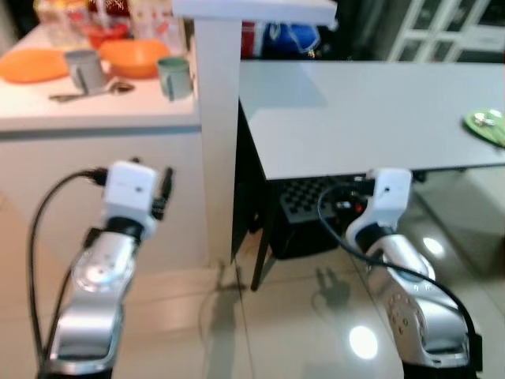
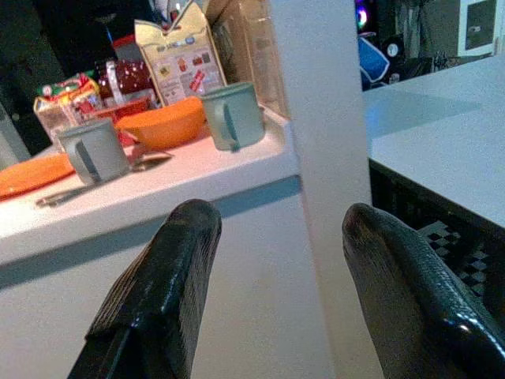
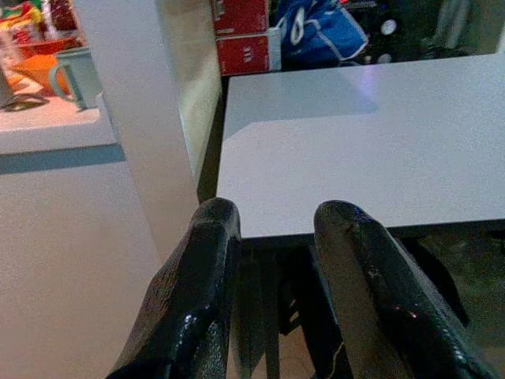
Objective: Setting the table
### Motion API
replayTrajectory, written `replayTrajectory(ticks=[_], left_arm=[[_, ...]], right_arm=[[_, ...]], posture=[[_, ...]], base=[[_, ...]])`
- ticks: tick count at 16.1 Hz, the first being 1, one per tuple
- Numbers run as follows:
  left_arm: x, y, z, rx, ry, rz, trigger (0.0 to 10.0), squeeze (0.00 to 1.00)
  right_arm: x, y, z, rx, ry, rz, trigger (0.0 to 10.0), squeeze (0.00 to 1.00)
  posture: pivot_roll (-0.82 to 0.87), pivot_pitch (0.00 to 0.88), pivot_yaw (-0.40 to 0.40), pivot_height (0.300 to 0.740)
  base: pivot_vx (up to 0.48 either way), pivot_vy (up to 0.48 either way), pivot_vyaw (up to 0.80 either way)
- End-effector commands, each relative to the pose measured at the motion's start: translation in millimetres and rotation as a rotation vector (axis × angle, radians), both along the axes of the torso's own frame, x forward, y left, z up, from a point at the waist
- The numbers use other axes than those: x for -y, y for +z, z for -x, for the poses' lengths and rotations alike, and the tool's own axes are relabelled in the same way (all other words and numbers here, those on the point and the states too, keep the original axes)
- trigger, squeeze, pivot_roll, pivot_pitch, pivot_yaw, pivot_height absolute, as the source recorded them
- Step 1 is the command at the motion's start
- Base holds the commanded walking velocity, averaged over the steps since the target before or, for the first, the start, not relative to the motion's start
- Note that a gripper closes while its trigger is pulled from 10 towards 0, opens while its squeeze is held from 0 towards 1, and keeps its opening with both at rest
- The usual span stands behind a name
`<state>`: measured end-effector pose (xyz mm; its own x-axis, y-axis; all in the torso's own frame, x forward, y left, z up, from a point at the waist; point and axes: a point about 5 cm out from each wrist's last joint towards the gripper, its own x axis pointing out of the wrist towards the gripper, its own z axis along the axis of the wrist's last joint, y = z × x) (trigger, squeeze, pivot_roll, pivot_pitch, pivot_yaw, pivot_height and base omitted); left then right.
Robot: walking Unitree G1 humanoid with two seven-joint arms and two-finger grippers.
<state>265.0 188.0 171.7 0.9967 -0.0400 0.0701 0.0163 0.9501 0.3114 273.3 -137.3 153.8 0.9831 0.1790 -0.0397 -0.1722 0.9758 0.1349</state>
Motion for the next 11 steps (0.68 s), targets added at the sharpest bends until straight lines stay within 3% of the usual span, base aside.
replayTrajectory(ticks=[1, 11], left_arm=[[9.6, 1.1, -3.5, 0.008, -0.029, 0.007, 10.0, 0.00], [16.3, 5.0, -11.7, 0.031, -0.047, 0.000, 10.0, 0.00]], right_arm=[[11.7, 0.9, -1.1, 0.002, -0.036, 0.011, 10.0, 0.00], [19.0, 2.2, -10.1, 0.020, -0.084, 0.004, 10.0, 0.00]], posture=[[0.06, 0.000, -0.044, 0.740], [0.09, 0.000, -0.038, 0.740]], base=[[0.000, 0.472, -0.41], [0.000, 0.472, -0.39]])
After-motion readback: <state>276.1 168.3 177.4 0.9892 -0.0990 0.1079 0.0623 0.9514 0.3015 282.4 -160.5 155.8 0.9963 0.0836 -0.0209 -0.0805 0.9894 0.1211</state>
